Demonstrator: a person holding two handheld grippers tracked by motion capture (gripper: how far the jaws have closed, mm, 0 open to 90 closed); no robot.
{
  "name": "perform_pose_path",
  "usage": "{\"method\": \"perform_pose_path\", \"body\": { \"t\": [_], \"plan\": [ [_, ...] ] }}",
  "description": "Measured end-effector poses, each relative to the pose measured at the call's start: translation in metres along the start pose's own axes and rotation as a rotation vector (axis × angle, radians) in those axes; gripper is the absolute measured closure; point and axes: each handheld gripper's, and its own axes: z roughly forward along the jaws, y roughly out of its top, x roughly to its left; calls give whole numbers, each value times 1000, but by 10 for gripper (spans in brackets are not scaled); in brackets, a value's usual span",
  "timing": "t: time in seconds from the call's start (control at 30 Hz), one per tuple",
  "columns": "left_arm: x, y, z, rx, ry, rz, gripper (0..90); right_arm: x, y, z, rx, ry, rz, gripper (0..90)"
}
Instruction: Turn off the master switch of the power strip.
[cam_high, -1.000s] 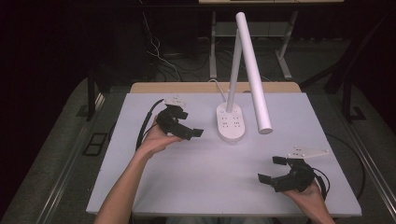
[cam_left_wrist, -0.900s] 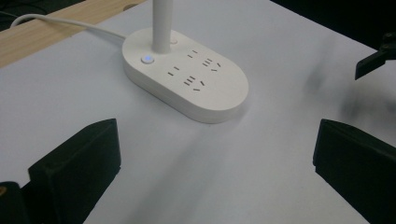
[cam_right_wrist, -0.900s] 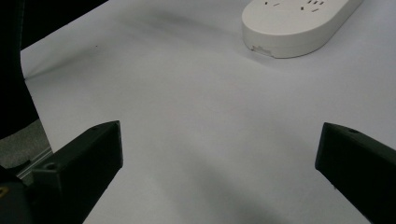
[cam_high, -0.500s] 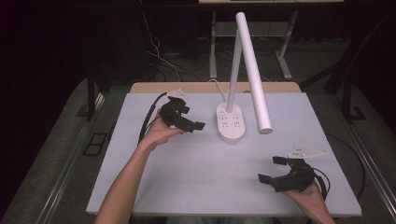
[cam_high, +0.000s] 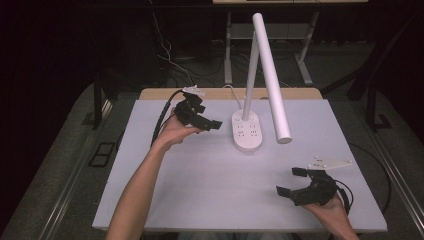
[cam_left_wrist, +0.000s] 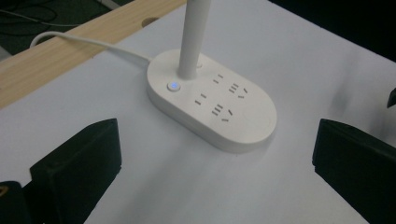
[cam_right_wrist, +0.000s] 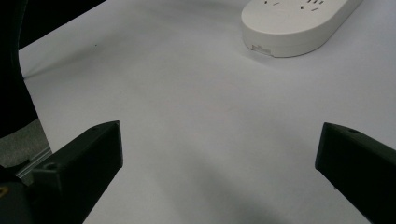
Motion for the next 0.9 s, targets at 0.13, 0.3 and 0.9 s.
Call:
{"method": "perform_pose_path", "body": {
  "t": [0.13,0.3,0.9],
  "plan": [
    [2,8,4,6,-1,2,4,0,0,0,0,3,-1,1],
    [5,12,14,8,8,-14,7,0,0,-1,1,7,-5,1],
    [20,19,51,-56,4,-110,98,-2,-1,-2,-7,6,2,1]
  ]
}}
